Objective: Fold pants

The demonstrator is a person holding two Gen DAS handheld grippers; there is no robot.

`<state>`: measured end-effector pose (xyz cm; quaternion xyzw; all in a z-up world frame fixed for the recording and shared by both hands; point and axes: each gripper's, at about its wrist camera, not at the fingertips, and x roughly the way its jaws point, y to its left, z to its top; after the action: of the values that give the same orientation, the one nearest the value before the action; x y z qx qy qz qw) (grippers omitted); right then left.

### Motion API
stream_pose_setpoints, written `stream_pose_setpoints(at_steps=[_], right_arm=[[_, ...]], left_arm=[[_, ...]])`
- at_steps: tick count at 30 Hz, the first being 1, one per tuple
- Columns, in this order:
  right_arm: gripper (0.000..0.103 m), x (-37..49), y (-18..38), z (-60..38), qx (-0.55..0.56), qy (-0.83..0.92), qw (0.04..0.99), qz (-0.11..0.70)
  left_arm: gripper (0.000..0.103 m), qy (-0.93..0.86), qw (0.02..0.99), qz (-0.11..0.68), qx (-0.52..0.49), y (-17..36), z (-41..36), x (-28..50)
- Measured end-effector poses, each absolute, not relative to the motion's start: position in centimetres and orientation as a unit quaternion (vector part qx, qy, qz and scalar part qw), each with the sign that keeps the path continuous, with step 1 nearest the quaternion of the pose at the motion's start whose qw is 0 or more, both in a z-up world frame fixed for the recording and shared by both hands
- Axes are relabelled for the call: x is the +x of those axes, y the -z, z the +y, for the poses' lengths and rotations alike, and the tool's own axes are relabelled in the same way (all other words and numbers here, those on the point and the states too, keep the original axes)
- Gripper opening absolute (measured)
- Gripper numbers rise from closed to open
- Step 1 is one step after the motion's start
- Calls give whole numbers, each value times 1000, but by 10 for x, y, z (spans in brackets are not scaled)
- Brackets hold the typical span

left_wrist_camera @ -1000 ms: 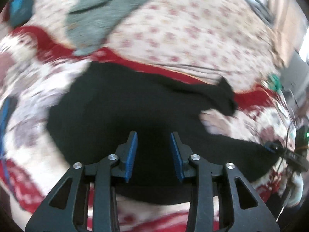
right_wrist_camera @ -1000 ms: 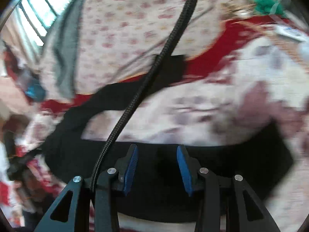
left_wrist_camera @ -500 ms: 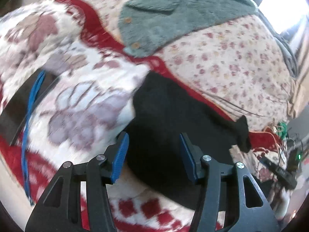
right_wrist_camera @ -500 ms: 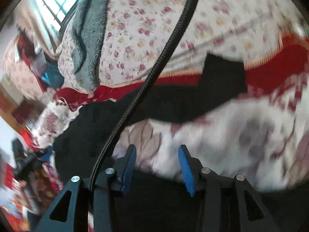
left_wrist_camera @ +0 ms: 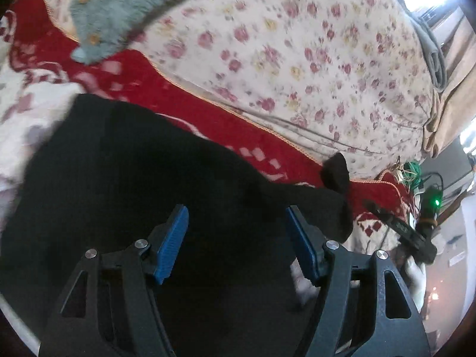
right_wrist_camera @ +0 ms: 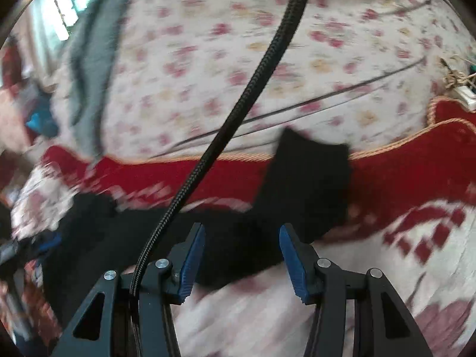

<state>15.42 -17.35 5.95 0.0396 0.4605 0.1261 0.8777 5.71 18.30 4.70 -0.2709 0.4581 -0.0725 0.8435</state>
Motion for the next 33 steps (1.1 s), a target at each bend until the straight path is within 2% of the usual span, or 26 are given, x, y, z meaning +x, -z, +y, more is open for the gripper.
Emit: stream_pose_setpoints(at_steps=[11, 18, 21, 24, 26, 28, 29, 30, 32, 33], right_arm=[[50, 269, -6, -157, -17, -37, 857, 514], [50, 280, 16, -163, -7, -48, 850, 524], [44, 277, 17, -160, -29, -59, 853, 518], [31, 270, 16, -165, -30, -72, 857, 509], [16, 266, 15, -170, -10, -88, 860, 502], [9, 258, 11, -179, 19, -103, 862, 497], [7, 255, 8, -185, 31, -107, 862, 494], [6, 252, 6, -189, 42, -112, 863, 492], [4, 244, 0, -197, 65, -123, 864, 484], [3, 239, -4, -203, 76, -127, 866, 478]], left_arm=[[67, 56, 823, 472, -311, -28, 165, 105], [67, 56, 828, 479, -286, -25, 151, 122], [67, 32, 823, 504, -259, -18, 145, 130], [67, 21, 818, 516, -252, -10, 144, 139], [67, 14, 818, 518, -249, -9, 142, 143], [66, 9, 821, 514, -248, -8, 140, 146], [50, 6, 823, 511, -248, -6, 140, 148], [29, 1, 823, 512, -244, -4, 140, 149], [13, -6, 820, 514, -251, 0, 147, 150], [10, -2, 818, 510, -267, 1, 154, 148]])
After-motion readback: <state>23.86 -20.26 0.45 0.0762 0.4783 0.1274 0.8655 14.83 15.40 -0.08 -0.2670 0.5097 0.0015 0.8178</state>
